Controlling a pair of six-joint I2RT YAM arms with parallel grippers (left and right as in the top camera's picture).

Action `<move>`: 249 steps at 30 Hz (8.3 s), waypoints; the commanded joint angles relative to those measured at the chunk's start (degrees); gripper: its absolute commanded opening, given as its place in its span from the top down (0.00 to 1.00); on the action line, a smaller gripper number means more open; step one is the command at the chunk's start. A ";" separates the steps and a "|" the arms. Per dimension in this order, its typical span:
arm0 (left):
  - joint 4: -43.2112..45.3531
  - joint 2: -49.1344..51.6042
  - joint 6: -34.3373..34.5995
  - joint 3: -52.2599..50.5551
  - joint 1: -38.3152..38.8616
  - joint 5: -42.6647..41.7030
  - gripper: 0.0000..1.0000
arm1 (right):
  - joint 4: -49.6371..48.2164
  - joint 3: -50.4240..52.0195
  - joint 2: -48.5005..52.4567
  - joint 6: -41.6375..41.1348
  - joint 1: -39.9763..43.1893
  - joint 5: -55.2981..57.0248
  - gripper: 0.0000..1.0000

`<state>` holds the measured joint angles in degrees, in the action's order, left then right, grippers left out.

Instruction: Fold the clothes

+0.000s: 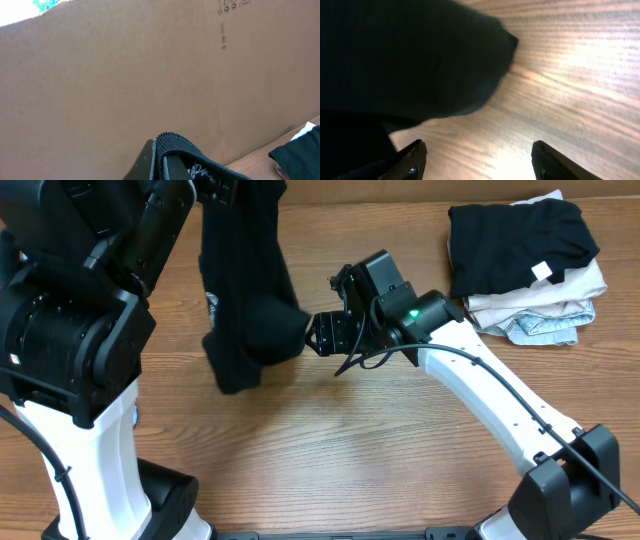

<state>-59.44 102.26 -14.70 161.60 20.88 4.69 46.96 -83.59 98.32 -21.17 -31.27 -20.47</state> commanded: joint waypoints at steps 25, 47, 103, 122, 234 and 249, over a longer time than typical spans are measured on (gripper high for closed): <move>2.43 -3.06 1.46 0.57 -0.24 -4.13 0.96 | -24.22 6.38 7.52 4.79 -5.07 11.47 0.29; -1.07 -3.85 1.66 0.57 -0.24 0.85 0.96 | -15.93 4.17 -5.16 4.68 1.97 13.18 0.96; -35.54 12.68 20.83 -5.11 -9.35 26.38 0.96 | 1.40 10.69 -22.73 0.39 26.12 18.18 0.96; 15.32 52.06 20.74 -5.14 -13.79 10.23 0.33 | -59.21 10.69 11.98 -4.26 23.87 15.96 0.83; -8.13 -0.94 31.91 -105.22 20.39 -2.34 0.40 | 20.33 19.47 -24.52 -7.93 25.44 15.45 0.00; -10.73 2.29 33.57 -101.94 19.17 1.81 0.96 | 19.39 19.47 -24.52 -7.80 25.44 15.37 0.10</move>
<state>-67.18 103.77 18.13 56.80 40.86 5.23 66.48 -64.14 73.91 -29.30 -5.93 -5.56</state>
